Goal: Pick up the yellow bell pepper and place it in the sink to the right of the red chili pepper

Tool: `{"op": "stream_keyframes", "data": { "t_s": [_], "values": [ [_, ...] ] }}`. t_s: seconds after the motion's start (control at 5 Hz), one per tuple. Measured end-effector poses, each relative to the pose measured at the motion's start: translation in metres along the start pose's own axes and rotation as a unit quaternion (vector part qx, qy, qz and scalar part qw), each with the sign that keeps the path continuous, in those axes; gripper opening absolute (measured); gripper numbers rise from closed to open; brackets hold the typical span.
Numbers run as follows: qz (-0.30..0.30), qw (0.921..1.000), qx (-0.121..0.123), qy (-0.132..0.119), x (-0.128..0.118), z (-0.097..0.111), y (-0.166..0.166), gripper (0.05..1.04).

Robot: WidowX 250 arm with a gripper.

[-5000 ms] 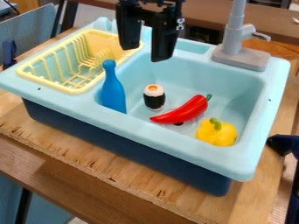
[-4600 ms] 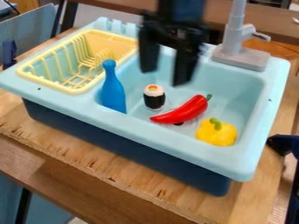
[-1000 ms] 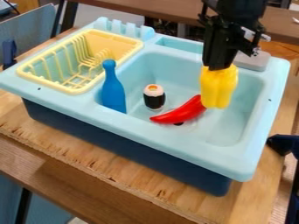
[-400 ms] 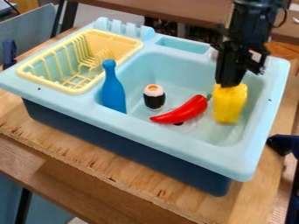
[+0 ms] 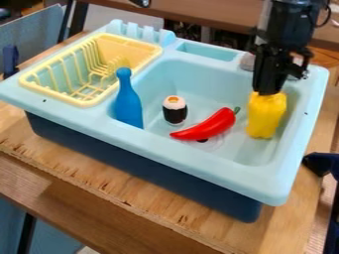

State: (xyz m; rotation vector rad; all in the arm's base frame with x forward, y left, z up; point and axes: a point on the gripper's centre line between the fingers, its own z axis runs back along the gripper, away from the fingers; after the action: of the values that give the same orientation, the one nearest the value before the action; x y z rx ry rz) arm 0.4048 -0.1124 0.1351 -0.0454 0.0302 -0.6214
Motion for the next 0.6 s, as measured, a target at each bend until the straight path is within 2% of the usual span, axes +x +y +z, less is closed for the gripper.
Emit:
{"op": "stream_keyframes", "data": {
  "t_s": [0.2, 0.4, 0.6],
  "values": [
    [0.005, 0.9999, -0.007, -0.006, 0.002, -0.001, -0.001, 0.114],
    [0.009, 0.9999, -0.002, -0.005, 0.001, -0.003, 0.001, 0.300],
    [0.012, 0.9998, 0.005, 0.017, -0.009, -0.003, -0.003, 0.587]
  ]
}}
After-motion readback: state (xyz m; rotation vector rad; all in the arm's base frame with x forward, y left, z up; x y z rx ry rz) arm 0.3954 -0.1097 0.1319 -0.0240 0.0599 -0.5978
